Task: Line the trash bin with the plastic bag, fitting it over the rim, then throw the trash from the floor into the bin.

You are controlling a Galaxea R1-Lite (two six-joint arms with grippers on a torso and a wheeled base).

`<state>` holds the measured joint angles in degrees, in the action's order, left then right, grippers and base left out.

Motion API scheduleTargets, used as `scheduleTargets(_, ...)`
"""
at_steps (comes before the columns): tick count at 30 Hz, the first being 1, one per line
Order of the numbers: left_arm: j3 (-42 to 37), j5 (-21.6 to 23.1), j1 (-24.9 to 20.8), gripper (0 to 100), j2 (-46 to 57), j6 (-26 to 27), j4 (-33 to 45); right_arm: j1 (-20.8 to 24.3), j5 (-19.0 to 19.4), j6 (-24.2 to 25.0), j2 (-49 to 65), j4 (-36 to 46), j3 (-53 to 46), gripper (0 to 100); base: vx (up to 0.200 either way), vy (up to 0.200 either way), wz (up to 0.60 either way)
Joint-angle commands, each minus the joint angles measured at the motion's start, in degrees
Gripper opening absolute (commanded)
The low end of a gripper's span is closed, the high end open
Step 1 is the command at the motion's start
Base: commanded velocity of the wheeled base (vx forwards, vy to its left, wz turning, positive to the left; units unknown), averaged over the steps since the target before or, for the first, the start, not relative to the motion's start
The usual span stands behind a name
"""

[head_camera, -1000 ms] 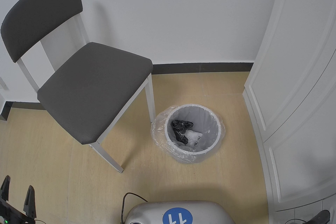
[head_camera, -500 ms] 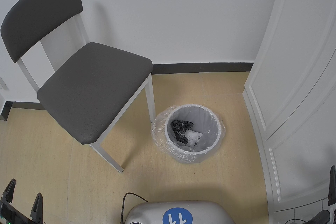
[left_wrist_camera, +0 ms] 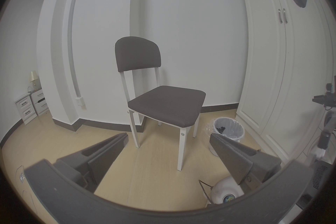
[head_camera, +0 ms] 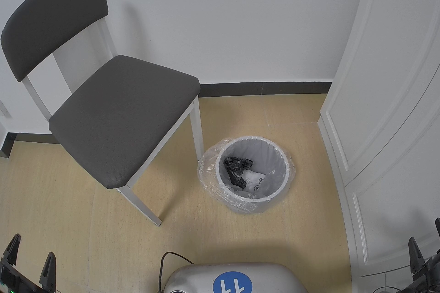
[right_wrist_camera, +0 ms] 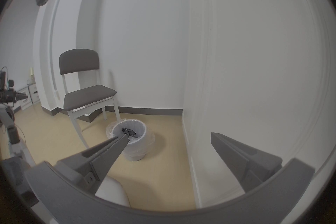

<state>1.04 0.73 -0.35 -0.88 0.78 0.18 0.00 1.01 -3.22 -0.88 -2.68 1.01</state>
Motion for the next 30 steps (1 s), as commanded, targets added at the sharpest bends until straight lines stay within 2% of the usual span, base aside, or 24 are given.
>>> scheduleTargets(1,-1.0,0.0,0.0,100,0.8,0.1,0.0,-0.1,-0.4,1.4,0.8,1.6,-1.0,100,0.0,0.0,0.0)
scheduleTargets(15,-1.0,-0.1,0.0,100,0.8,-0.3,0.0,0.1,-0.7,3.8,0.8,2.8,-1.0,100,0.0,0.0,0.0)
scheduleTargets(30,-1.0,0.1,0.0,100,0.9,-0.4,-0.2,0.0,-0.7,3.0,0.8,2.9,-1.0,100,0.0,0.0,0.0)
